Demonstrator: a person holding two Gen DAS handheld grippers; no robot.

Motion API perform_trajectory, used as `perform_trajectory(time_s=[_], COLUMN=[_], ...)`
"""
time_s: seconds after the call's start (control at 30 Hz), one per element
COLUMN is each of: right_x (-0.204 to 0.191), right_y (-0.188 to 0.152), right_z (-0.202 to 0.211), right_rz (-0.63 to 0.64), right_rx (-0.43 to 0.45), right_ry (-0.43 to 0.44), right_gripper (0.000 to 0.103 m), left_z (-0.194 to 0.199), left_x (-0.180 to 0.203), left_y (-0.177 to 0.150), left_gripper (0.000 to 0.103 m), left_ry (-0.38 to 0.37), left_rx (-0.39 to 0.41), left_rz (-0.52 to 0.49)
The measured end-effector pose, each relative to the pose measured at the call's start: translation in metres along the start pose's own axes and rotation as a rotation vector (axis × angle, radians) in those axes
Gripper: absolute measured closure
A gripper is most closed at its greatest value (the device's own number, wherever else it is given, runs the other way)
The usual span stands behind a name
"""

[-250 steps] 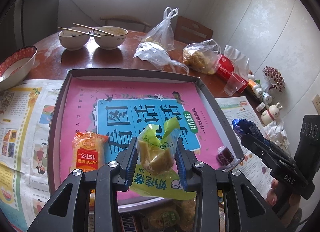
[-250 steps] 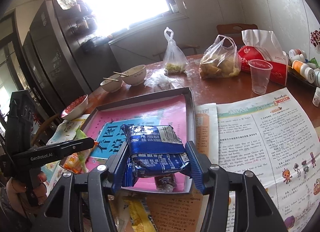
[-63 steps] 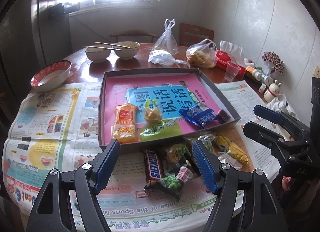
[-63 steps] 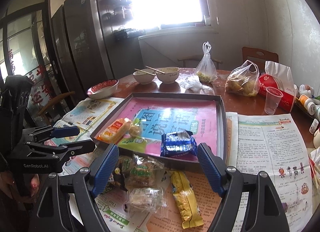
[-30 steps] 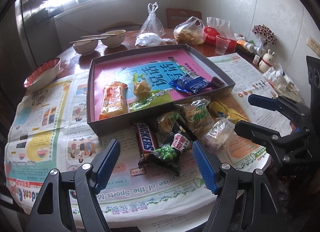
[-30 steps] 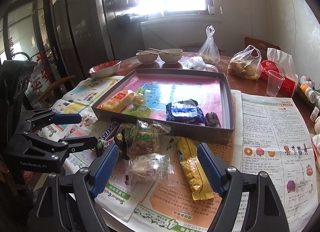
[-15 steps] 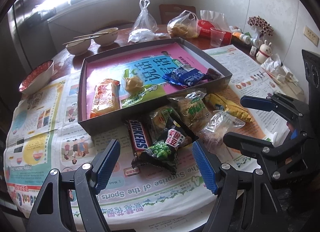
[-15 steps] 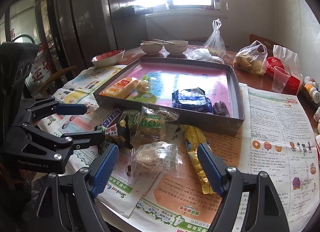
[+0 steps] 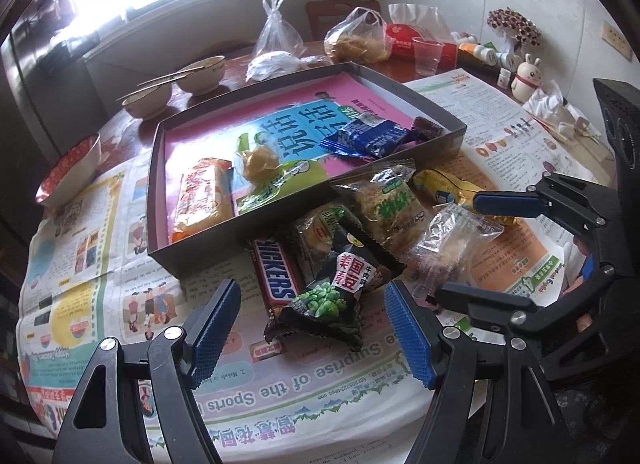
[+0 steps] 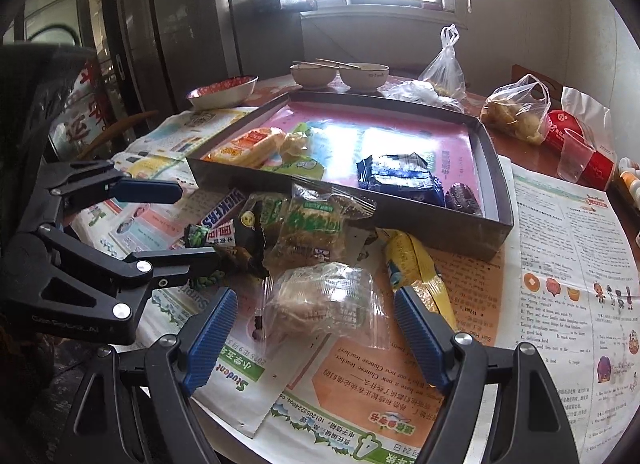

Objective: Organize snacks
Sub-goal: 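Grasp the black green-pea bag with the left tool while the right tool grasps the clear pastry bag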

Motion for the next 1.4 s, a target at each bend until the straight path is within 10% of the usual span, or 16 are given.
perform_trajectory(time_s=[0.63,1.4], right_x=[-0.007,0.003], right_y=[-0.006,-0.003], right_z=[-0.021,-0.016], right_rz=[0.038,-0.016], right_rx=[-0.025,0.002], right_ry=[-0.033,-0.024], right_gripper=[0.029,0.068], left_z=[-0.02,-0.029], left_x=[0.013,0.019], left_y=[-0.005,-0.009], left_gripper=[0.047,0.067], left_ry=[-0.097,-0.128], left_rx=[-0.045,-0.074], left_rz=[-0.024,0.007])
Point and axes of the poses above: each gripper's, at about its wrist camera, not at the fingertips, and z roughly against the way its jaws point, x to its right, y to its top, the point moved 9 cm from there along -z, roughly the way its jaws point, and after that the axes turned 14 degrees about z, right-handed, at the moved point
